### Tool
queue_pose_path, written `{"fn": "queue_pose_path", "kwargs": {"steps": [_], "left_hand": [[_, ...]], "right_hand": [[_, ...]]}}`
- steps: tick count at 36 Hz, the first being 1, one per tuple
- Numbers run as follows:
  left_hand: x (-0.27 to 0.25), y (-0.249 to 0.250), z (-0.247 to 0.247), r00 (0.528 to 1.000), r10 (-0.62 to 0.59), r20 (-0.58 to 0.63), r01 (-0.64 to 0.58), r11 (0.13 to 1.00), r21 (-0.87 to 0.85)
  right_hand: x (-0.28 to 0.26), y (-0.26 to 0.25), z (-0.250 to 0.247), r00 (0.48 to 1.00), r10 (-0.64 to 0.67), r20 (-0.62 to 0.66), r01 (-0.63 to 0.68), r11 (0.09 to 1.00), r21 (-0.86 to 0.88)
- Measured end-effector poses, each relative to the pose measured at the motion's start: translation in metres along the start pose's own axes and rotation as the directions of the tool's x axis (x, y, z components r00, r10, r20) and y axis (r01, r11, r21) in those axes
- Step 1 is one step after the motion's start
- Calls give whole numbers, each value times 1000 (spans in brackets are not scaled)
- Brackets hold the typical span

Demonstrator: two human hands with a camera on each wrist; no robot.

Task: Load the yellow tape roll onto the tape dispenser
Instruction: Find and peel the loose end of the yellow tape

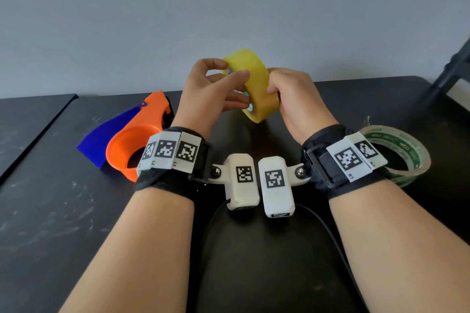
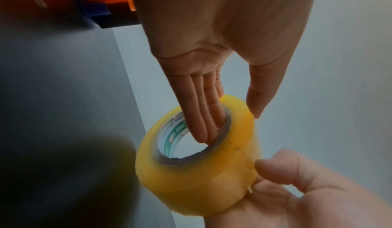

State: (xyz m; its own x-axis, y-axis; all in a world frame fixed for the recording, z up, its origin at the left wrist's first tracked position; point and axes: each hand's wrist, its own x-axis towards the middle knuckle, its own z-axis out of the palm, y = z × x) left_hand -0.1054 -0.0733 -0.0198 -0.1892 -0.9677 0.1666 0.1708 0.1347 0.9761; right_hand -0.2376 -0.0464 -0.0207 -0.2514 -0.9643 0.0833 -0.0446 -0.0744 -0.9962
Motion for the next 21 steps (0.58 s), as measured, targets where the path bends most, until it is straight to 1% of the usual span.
{"fn": "queue_pose_path", "kwargs": {"steps": [3, 5, 7, 11, 21], "left_hand": [[1, 1, -2, 1000, 0, -4, 0, 1000, -7], [1, 1, -3, 1000, 0, 0, 0, 1000, -12], [0, 1, -2, 1000, 1, 8, -1, 1000, -11], [-2, 2, 0, 1000, 1, 16, -1, 1000, -5], [-3, 3, 3, 1000, -8, 20, 8, 1000, 4]], "right_hand": [[0, 4, -1, 997, -42, 65, 45, 998, -45], [-1, 2, -1, 996, -34, 79, 38, 999, -38], [-4, -1, 0, 997, -24, 71, 27, 999, -41], [-6, -2, 2, 998, -52, 45, 56, 993, -102], [-3, -1, 4, 998, -55, 26, 57, 996, -73]]}}
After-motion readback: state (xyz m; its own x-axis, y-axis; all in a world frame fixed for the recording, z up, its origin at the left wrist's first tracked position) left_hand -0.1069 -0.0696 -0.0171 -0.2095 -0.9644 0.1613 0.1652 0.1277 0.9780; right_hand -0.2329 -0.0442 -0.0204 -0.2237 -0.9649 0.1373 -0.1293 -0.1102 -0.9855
